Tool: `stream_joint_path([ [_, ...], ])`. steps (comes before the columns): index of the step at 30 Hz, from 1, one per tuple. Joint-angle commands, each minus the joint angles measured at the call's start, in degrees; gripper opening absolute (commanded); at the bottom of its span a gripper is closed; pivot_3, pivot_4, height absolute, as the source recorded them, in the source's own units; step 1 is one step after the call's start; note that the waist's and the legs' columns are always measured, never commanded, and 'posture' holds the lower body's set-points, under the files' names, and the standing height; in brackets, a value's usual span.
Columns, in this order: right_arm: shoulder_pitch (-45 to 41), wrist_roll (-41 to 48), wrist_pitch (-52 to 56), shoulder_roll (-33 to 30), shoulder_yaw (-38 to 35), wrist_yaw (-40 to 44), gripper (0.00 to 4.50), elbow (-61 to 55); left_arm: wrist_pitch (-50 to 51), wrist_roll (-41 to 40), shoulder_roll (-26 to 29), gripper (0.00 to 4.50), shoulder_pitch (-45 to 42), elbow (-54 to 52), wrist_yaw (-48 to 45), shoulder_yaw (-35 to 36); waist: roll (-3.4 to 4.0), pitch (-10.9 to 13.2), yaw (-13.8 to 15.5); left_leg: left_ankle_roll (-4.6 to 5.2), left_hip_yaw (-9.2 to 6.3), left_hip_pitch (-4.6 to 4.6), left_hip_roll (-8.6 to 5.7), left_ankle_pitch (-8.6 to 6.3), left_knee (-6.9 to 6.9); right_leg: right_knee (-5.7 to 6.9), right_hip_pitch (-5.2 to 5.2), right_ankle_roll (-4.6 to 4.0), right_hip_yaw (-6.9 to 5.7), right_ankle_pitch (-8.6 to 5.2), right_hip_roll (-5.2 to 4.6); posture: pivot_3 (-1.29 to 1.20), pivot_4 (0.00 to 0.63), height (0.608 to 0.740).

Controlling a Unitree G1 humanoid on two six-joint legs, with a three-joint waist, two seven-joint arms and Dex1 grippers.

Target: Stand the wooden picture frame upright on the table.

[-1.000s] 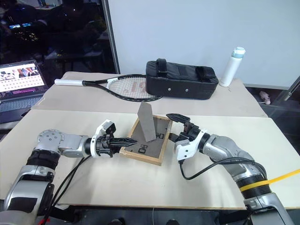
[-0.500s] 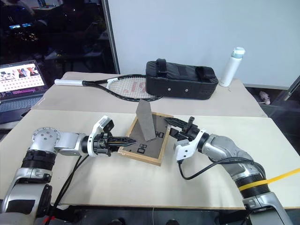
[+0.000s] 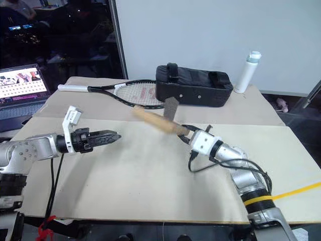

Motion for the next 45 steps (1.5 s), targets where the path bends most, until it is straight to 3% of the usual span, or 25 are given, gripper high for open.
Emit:
stream_joint_path([
  [1,-3.6,12.3,20.7,0.6,-6.3,0.9,1.23,-2.4,-6.4,4.0,-1.6,4.5,0.6,-3.0,0.2,1.7,0.02,0.0,0.2,0.0,0.0,0.0,0.0,0.0,0.0,0.0,-0.02,0.0,-0.02,0.0,0.0,0.0,0.15,0.709],
  [5,-6.0,18.6,37.0,1.6,-9.4,-0.7,1.22,-1.4,-9.5,6.5,-5.1,4.5,2.7,-6.0,3.4,2.1,0.02,0.0,0.2,0.01,0.0,-0.03,0.0,0.0,0.02,0.01,-0.06,0.01,-0.02,-0.01,0.0,0.0,0.15,0.709],
  [13,-5.7,24.0,52.2,3.1,-12.0,-1.1,1.22,-0.2,-5.3,4.3,-4.0,4.5,5.2,-7.9,-0.9,2.7,0.02,0.0,-0.2,0.06,0.0,-0.05,0.01,-0.03,-0.04,0.03,-0.13,0.11,-0.02,-0.12,0.0,0.0,0.15,0.709],
  [29,-2.0,22.2,52.0,4.5,-7.3,4.2,1.21,-0.5,-7.0,11.2,-7.4,4.5,3.3,-7.5,1.7,-1.9,0.03,0.0,-0.5,0.06,0.0,-0.01,0.01,-0.03,0.03,0.04,-0.06,0.4,-0.02,-0.26,0.0,0.0,0.15,0.709],
  [31,-1.8,22.5,51.4,4.4,-8.0,4.7,2.22,-1.0,-7.1,11.9,-7.7,4.5,2.7,-7.1,1.7,-2.0,0.02,0.0,-0.5,0.06,0.0,-0.01,0.01,-0.03,0.03,0.04,-0.06,0.4,-0.02,-0.26,0.0,0.0,0.15,0.709],
  [32,-1.7,23.0,51.5,3.8,-8.6,5.0,2.36,-1.8,-7.5,12.4,-7.6,4.5,2.5,-6.9,1.2,-2.1,0.02,0.0,-0.4,0.06,0.0,-0.01,0.01,-0.03,0.03,0.04,-0.06,0.41,-0.02,-0.26,0.0,0.0,0.15,0.709],
  [38,3.8,27.7,55.0,-2.7,-12.1,10.6,4.44,-9.9,-10.3,14.7,-5.8,4.5,4.0,-5.0,-2.5,-1.9,0.04,0.0,-0.1,0.06,0.0,-0.05,0.01,-0.03,0.02,0.03,-0.08,0.4,-0.03,-0.26,0.0,0.0,0.15,0.709],
  [42,11.0,29.6,55.1,-8.6,-14.6,13.8,4.48,-16.8,-13.0,16.8,-5.4,4.5,7.6,-5.9,-1.9,-1.3,0.04,0.0,0.0,0.07,0.0,-0.05,0.01,-0.04,0.01,-0.02,-0.07,0.41,-0.03,-0.28,0.0,0.0,0.15,0.709],
  [45,19.6,23.9,45.7,-13.5,-14.9,15.3,4.48,-22.9,-18.6,23.6,-6.3,4.5,12.6,-7.2,3.6,-2.4,0.04,0.0,0.0,0.09,0.0,-0.04,0.0,-0.06,0.02,-0.01,-0.07,0.39,-0.03,-0.32,-0.02,0.0,0.15,0.709],
])
